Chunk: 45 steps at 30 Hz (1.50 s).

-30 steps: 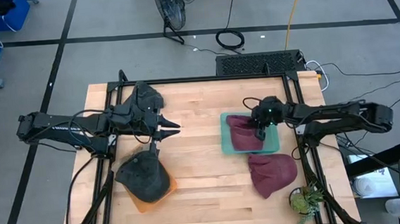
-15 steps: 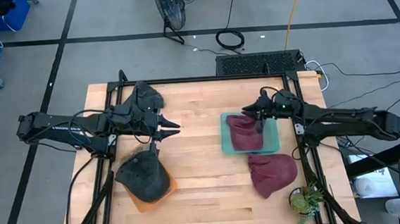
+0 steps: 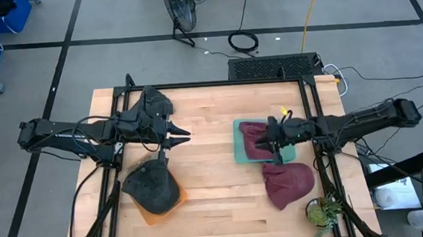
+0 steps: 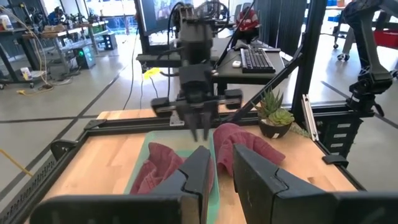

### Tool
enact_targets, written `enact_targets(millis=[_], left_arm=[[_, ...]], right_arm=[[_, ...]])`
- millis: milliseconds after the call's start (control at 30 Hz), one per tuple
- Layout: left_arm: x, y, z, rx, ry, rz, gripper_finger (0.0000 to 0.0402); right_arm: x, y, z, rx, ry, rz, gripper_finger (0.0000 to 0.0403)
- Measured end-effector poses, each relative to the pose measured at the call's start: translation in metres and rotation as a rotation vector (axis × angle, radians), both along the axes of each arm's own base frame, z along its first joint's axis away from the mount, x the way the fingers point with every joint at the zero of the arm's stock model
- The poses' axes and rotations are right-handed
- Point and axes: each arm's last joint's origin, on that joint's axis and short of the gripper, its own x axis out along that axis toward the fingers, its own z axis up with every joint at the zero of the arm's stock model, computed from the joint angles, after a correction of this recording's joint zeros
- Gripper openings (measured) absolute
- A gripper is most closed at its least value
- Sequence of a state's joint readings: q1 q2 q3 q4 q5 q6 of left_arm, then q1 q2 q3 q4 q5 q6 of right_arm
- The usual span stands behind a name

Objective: Pick & Place hat
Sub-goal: Adjust the blue bin

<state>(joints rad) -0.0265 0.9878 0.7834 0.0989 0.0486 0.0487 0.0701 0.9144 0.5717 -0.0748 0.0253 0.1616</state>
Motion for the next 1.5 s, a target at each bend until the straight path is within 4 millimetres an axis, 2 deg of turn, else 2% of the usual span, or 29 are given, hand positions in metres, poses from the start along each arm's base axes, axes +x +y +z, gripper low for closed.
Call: enact_targets(millis=[300, 600, 1100, 1300, 1500], left_arm=[[0.0, 0.0, -0.001, -0.005, 0.008, 0.0, 0.0072], [0.0, 0.0, -0.001, -0.002, 0.015, 0.0, 0.0072], [0.0, 0.0, -0.002, -0.023, 0.027, 0.002, 0.0072], [0.0, 0.0, -0.003, -0.024, 0.03, 0.002, 0.0072], [0.0, 0.0, -0.003, -0.027, 0.031, 0.003, 0.0072]], right_arm=[[-0.005, 0.028, 0.0, -0.007, 0.215, 0.068, 0.0097], [-0.023, 0.045, -0.02, 0.064, 0.495, 0.079, 0.0127], [-0.039, 0.038, -0.035, -0.082, 0.643, 0.007, 0.012], [-0.044, 0.036, -0.046, -0.095, 0.679, 0.004, 0.0115], [-0.046, 0.034, -0.048, -0.145, 0.683, -0.036, 0.0108]])
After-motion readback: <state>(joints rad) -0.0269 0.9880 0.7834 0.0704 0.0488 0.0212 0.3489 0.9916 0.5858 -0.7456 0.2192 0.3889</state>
